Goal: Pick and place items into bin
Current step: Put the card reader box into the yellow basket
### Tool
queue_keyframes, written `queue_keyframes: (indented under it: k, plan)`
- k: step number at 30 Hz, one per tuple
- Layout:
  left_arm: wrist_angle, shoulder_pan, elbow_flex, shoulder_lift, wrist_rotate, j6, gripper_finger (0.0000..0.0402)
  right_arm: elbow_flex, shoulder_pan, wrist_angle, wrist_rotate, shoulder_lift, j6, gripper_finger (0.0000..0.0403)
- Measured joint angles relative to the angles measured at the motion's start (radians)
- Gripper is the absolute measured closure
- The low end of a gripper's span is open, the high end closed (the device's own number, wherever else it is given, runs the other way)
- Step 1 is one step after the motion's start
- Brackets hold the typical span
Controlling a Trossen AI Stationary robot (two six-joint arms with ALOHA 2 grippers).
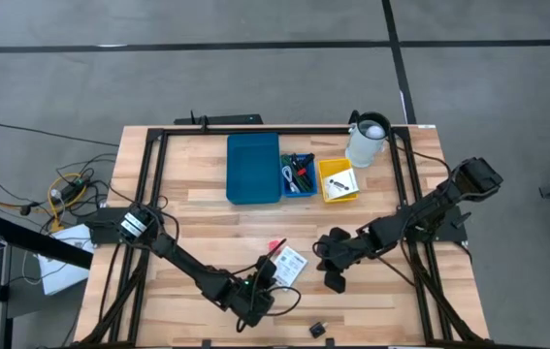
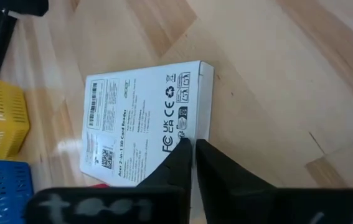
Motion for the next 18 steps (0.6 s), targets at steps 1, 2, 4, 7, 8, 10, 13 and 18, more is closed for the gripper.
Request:
queue_keyframes:
  k: [1,2,4,7,8,10,13,18]
  plan:
    - [0.000,0.001,0.000,0.001,0.005,-0.001,0.0398,0.000,0.000,0.003,0.007,0.003,-0.002,0.0402]
    - [-0.002,0.002,0.000,0.001,0.007,-0.001,0.0399,0.000,0.000,0.003,0.011,0.009,-0.002,0.0402]
    - [-0.007,0.002,0.001,0.008,0.008,-0.001,0.0400,0.000,0.000,-0.012,0.017,0.012,-0.005,0.0402]
    - [-0.007,0.002,0.006,0.025,0.008,-0.006,0.0401,0.000,0.000,-0.020,0.027,0.012,-0.017,0.0402]
    - [-0.006,0.002,0.008,0.030,0.009,-0.013,0.0401,0.000,-0.001,-0.022,0.027,0.012,-0.017,0.0402]
    - [-0.010,0.003,0.009,0.031,0.008,-0.019,0.0401,0.000,-0.002,-0.019,0.027,0.012,-0.017,0.0402]
    - [-0.009,0.005,0.010,0.032,0.003,-0.036,0.0401,0.000,-0.001,-0.020,0.027,0.012,-0.020,0.0403]
    - [-0.025,0.004,0.033,0.040,-0.025,-0.040,0.0401,0.000,-0.002,-0.020,0.057,0.012,-0.026,0.0403]
